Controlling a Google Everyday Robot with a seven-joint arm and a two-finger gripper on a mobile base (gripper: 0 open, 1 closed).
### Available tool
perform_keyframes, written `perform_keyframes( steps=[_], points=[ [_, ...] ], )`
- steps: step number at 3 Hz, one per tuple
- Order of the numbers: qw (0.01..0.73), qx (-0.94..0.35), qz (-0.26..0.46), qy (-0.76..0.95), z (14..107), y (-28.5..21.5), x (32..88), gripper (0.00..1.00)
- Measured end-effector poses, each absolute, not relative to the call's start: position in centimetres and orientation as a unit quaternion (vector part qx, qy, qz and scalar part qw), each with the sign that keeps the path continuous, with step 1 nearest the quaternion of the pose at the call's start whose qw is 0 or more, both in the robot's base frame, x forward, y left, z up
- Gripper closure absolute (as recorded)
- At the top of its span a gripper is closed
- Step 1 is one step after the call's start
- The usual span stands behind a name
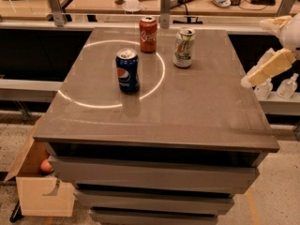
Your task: Knock 7up can over
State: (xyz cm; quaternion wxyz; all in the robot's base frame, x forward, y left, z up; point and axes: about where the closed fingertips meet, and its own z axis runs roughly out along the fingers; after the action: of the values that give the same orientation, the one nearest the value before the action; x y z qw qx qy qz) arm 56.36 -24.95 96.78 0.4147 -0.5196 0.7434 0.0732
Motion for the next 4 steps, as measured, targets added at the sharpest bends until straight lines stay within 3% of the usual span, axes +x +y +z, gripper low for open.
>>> perform_keyframes(
  steps=[4],
  points=[
    [0.564, -0.36, 0.176, 0.722, 91.2, -19.3, 69.7, 0.0]
  ],
)
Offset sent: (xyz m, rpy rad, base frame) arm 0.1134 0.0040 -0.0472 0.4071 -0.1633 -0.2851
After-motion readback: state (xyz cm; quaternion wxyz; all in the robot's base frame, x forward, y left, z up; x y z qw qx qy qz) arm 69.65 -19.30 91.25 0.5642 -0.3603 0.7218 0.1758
